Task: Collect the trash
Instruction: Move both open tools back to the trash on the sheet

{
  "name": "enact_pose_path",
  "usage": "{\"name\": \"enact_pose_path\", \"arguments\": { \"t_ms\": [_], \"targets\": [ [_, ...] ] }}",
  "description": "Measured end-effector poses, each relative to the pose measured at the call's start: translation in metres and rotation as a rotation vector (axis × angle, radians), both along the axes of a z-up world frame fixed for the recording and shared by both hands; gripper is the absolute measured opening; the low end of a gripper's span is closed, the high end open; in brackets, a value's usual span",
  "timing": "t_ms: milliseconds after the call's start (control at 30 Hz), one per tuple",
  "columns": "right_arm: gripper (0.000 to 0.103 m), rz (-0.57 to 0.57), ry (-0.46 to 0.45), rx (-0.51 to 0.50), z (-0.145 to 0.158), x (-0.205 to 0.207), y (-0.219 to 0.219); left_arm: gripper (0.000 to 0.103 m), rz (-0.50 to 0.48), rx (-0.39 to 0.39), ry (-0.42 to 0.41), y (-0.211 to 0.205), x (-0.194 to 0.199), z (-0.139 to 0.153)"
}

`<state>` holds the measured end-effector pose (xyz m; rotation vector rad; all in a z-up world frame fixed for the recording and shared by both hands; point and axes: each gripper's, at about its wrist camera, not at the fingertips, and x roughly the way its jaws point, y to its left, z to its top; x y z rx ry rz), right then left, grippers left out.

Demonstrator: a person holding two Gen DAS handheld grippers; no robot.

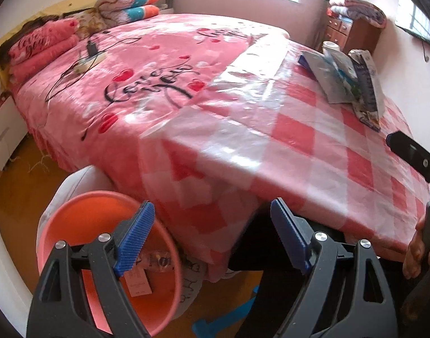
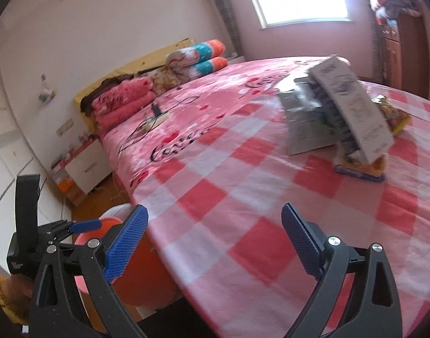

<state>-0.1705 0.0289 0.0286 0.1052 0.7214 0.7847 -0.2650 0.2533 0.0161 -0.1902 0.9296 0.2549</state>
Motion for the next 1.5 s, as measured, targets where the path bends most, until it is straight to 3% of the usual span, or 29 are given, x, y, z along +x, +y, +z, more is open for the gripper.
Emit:
{"name": "enact_pose_path", "arguments": {
  "t_ms": [367, 733, 933, 1100, 1267, 1400, 1500],
  "targets": [
    [0.095, -0.196, 0.023, 0.070, -0.002, 0.035, -0.068, 0.085, -0.116, 0.036, -0.015, -0.052, 0.048, 0.022],
    [0.095, -0.354, 0.043, 0.118, -0.005, 0.060, -0.133, 0.085, -0.211, -0.006, -0.060, -0.103, 0.116, 0.042],
    [0.095, -0.404, 0.050, 0.138, -0.008, 0.069, -0.157, 0.085, -0.163, -0.108, -0.138, -0.106, 0.168, 0.063],
    [0.095, -0.429, 0.074, 0.163, -0.012, 0.078, -0.170, 0.085, -0.121, -0.252, -0.185, -0.104, 0.209, 0.067],
    [0.095, -0.450, 0.088, 0.179, -0.015, 0.082, -0.183, 0.085, -0.084, -0.262, -0.245, -0.111, 0.239, 0.067],
    [0.095, -0.458, 0.098, 0.191, -0.017, 0.084, -0.190, 0.085, -0.017, -0.286, -0.252, -0.104, 0.259, 0.061],
    [0.095, -0.461, 0.100, 0.194, -0.016, 0.083, -0.193, 0.085, -0.020, -0.307, -0.221, -0.106, 0.268, 0.054]
  ]
}}
